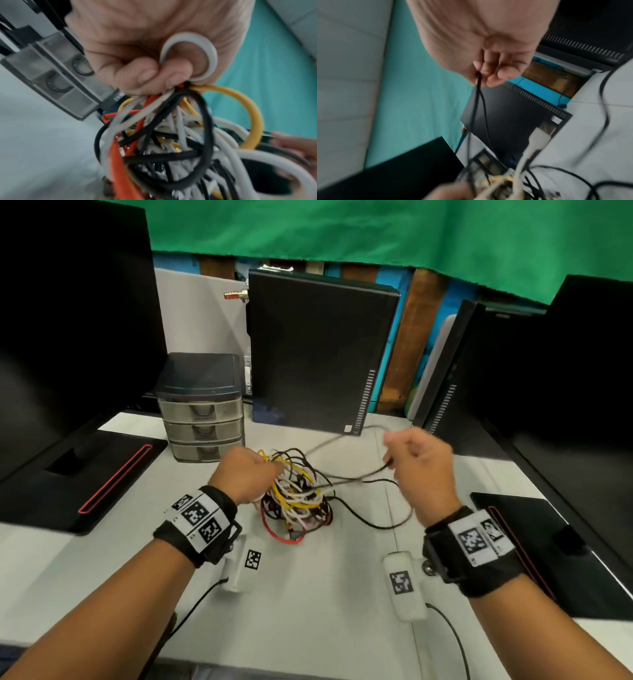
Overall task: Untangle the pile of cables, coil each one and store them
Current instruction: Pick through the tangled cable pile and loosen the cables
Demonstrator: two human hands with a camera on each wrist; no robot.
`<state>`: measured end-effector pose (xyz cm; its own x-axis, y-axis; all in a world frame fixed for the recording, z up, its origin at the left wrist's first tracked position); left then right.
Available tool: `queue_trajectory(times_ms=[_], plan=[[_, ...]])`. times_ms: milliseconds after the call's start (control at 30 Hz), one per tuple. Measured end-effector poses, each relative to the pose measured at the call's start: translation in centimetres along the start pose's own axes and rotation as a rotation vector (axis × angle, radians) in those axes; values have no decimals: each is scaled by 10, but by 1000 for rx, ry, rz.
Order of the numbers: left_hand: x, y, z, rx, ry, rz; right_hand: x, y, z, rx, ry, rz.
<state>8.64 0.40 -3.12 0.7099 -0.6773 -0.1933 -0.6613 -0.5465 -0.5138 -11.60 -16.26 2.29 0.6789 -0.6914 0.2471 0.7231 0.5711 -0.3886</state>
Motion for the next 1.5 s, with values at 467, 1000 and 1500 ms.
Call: queue_trajectory(times_ms=[467, 1000, 1500], plan=[[11, -29, 19, -265, -153, -59, -24, -30, 48, 905, 99, 442], [3, -42, 7, -34, -76, -253, -1, -105, 28, -165, -132, -369], [-18, -41, -25, 47, 306, -479, -64, -27, -50, -894, 296, 1069]])
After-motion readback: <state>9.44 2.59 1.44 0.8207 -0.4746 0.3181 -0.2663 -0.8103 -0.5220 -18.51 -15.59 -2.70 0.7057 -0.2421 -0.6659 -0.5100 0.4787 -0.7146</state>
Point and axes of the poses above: each hand's wrist, its own x-axis towards the middle knuckle, its own y-axis out of the palm, z = x × y, the point moved 3 cm from there along x, towards the middle knuckle, and after that the axes turned 12 degrees about z, right-handed, at the moved point
